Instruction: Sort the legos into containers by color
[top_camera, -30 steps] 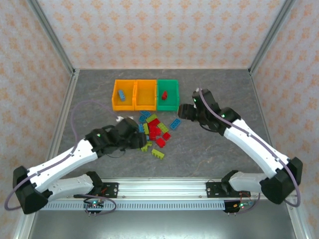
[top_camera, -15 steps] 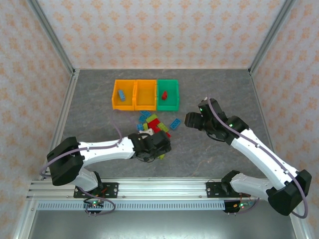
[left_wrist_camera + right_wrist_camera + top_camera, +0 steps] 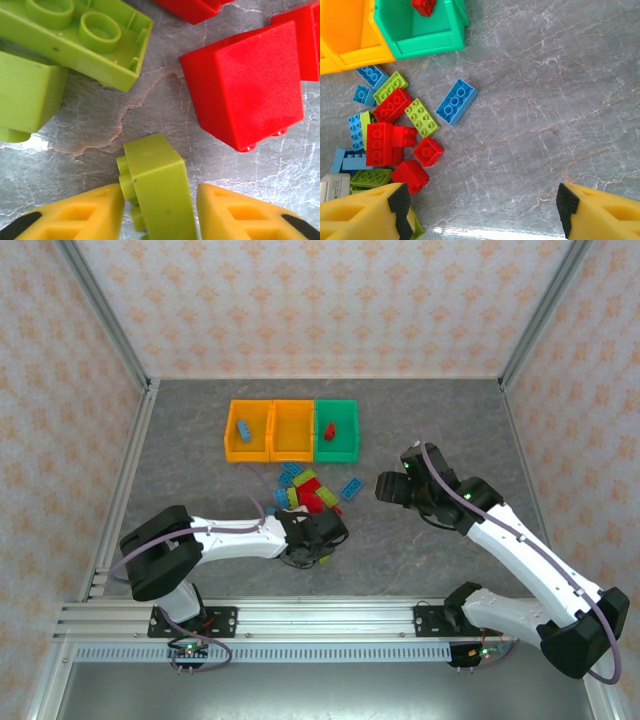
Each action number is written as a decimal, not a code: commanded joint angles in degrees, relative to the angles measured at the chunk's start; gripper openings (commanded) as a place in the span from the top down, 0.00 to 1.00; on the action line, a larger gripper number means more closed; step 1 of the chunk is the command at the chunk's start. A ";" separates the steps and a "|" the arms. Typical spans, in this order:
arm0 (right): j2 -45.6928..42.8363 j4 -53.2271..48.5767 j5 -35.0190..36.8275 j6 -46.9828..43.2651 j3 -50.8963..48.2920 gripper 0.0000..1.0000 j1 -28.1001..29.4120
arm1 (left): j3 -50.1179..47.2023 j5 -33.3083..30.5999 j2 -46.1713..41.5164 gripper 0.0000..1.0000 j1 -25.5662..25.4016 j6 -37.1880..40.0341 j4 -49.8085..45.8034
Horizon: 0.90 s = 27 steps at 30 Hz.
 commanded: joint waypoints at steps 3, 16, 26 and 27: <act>-1.30 -0.49 -10.02 -1.14 1.29 0.21 0.24 | 2.82 -2.48 -3.55 0.73 -0.82 4.20 -5.84; -6.42 5.80 -11.81 4.82 -0.36 0.20 1.14 | 24.83 -21.22 -4.52 0.83 16.73 35.00 -12.38; -10.62 3.42 -8.05 7.45 -1.89 0.19 1.16 | 49.84 -19.77 23.95 0.75 30.66 50.99 -7.32; -11.06 2.74 -7.63 7.47 -1.76 0.19 1.16 | 52.99 -19.72 26.46 0.74 31.23 51.17 -9.19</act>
